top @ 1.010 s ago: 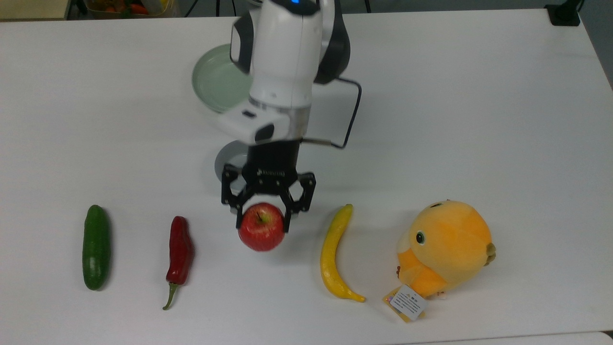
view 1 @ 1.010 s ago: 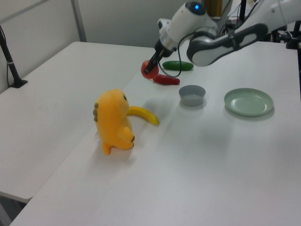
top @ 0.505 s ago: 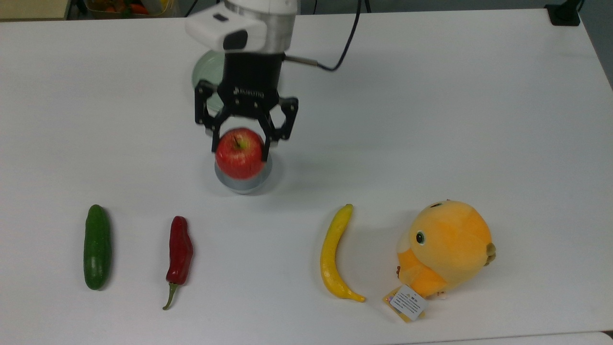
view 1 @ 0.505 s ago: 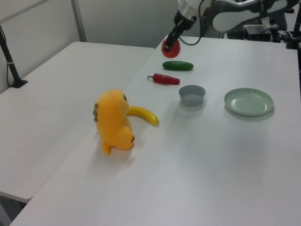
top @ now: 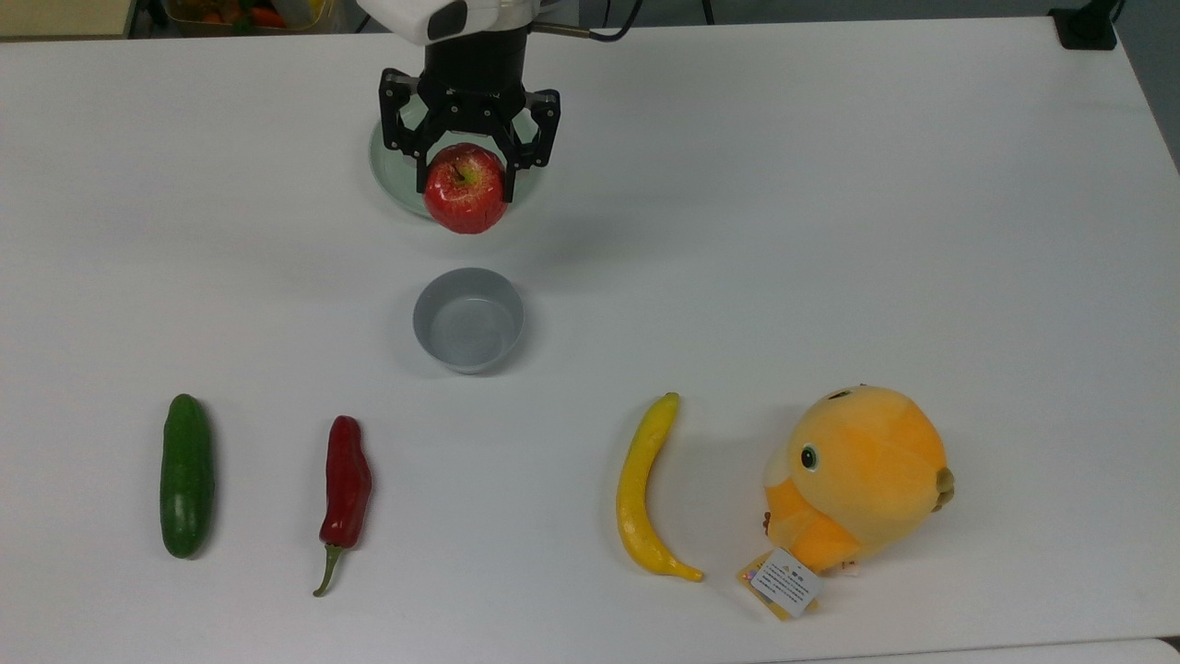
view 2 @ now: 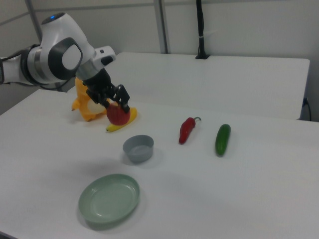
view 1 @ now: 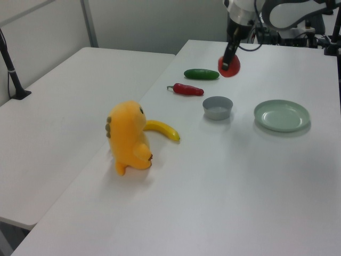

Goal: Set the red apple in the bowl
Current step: 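Lower the red apple into the grey bowl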

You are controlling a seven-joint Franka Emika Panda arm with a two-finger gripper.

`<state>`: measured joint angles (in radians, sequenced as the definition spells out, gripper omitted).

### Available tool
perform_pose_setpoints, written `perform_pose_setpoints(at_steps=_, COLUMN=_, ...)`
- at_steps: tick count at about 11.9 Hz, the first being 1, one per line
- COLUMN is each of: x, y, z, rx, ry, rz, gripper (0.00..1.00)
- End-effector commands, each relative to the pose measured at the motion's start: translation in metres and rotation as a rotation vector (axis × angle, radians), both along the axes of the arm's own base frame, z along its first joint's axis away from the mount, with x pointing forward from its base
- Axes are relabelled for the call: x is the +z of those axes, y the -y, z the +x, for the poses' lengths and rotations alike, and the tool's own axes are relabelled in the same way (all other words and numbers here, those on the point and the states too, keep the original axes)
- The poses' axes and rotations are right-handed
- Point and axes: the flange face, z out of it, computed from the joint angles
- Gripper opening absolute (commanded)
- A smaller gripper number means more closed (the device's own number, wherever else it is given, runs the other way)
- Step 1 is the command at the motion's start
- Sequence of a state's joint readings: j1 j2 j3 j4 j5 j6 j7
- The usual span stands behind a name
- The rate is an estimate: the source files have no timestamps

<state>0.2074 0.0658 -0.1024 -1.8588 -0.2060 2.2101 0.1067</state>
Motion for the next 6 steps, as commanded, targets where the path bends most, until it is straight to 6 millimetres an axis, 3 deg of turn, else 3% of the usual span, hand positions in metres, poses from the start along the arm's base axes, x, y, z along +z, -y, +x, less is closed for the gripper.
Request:
perform_pose_setpoints(at_steps=1, x=-0.032, y=0.015, z=-0.022, rx=0.075, ry=-0.078, rz=0.005, gripper=0.35)
perform_pose_setpoints(at_steps=4, x=-0.077, y=0.011, z=-0.027, rx=0.117, ry=-0.028, rz=0.025, gripper=0.36)
perform_pose_setpoints(at_steps=6, x=-0.093, y=0.014, z=-0.02, rx=0.131, ry=0.077, rz=0.036, gripper=0.36)
